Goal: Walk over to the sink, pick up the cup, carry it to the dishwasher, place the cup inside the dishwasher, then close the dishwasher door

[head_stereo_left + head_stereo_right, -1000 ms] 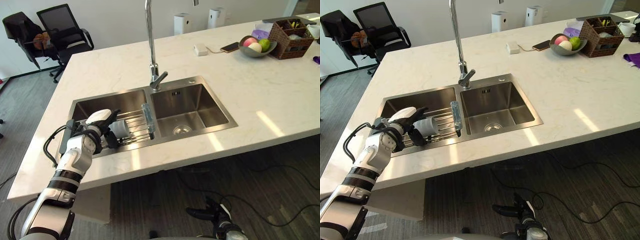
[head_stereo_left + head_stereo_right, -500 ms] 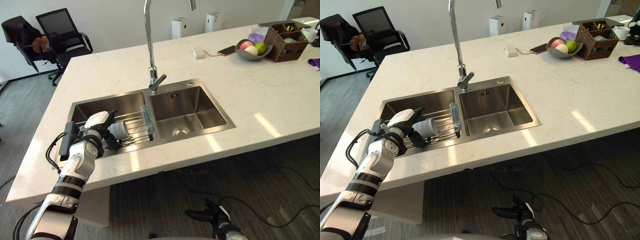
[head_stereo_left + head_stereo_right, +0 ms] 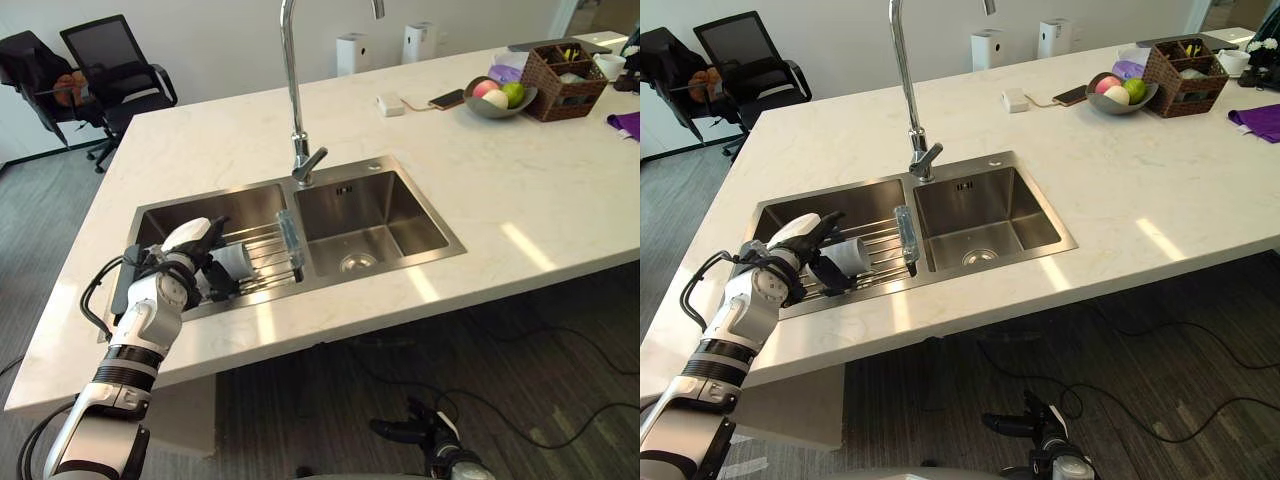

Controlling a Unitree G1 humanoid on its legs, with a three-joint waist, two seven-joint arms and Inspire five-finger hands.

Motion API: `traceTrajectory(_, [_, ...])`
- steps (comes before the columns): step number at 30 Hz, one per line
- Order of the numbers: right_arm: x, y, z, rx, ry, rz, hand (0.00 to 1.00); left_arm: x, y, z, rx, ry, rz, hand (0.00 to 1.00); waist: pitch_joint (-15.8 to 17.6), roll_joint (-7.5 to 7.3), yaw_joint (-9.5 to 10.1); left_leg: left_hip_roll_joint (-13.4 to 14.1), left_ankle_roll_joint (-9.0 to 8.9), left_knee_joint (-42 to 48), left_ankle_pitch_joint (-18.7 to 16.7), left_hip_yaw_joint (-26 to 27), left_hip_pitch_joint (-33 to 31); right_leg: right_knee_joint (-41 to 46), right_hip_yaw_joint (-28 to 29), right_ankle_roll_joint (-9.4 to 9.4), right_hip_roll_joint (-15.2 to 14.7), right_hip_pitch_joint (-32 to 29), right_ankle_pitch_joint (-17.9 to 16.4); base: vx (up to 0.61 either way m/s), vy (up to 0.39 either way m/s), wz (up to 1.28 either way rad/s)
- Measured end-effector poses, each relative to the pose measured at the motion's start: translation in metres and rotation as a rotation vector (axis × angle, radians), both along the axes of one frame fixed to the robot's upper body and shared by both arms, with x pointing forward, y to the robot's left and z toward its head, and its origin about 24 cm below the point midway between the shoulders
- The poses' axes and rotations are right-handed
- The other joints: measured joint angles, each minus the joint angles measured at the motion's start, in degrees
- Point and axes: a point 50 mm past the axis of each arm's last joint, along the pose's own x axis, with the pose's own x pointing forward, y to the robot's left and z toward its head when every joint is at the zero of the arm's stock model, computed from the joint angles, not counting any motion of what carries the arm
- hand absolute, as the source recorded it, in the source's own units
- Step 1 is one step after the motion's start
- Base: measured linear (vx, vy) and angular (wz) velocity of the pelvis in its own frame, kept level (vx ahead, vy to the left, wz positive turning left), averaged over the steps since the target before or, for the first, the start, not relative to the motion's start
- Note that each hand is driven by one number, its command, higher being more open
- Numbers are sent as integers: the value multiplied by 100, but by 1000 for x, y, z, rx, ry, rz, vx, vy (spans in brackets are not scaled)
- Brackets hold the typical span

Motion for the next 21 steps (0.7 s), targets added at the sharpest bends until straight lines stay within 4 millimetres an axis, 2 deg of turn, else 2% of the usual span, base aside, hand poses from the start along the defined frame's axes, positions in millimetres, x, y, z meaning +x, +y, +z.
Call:
traceTrajectory(12, [-1, 1, 0, 18, -2, 10, 100, 10, -1, 25, 21, -68, -13, 100, -9, -16, -5, 8, -1, 0, -1, 93, 19, 54, 69, -1, -1, -42, -1, -4, 0, -2])
traceTrajectory(21, [0, 2, 1, 30, -22, 14, 100, 11, 2, 21, 155, -103, -19, 100, -2, -35, -31, 15, -2, -1, -2, 140, 25, 107, 151, 0, 0, -113, -1, -7, 2, -5])
